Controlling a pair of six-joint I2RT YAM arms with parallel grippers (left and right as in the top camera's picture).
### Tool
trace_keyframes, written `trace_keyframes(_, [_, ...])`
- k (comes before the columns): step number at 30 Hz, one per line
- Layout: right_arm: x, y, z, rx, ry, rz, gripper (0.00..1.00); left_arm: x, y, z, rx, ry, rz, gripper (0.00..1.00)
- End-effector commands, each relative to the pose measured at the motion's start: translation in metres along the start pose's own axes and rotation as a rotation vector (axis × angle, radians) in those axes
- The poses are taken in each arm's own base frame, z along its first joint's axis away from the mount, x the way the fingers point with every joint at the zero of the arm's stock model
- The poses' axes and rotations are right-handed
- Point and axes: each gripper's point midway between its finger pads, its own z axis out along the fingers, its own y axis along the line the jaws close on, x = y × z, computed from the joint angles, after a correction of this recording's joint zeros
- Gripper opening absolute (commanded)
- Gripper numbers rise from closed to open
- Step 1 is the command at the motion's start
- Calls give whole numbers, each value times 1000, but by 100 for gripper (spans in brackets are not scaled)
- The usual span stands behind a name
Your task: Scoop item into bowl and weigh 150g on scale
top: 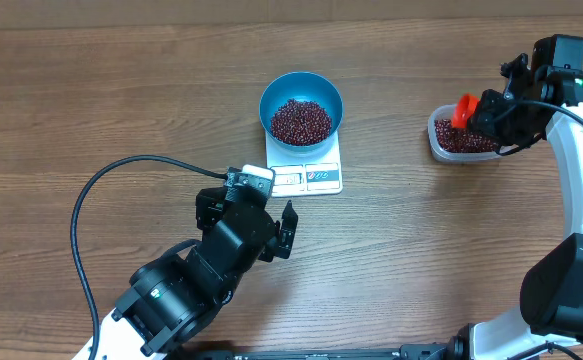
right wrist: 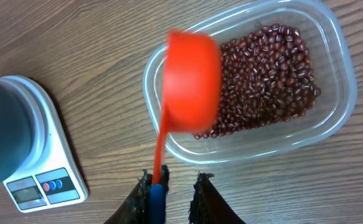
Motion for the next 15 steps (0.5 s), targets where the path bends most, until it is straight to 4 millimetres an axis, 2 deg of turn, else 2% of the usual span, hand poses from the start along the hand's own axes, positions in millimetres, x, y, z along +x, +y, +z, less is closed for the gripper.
trace_keyframes(1, [0, 5, -7, -13, -18, 7, 20, 2, 1, 2, -4, 5, -15, 99])
trace_keyframes(6, [0, 3, 1, -11, -2, 11, 23, 2, 1, 2, -4, 5, -15, 100])
trace_keyframes(15, [4, -4, 14, 9, 37, 18, 24, 2, 1, 2, -4, 5, -15, 100])
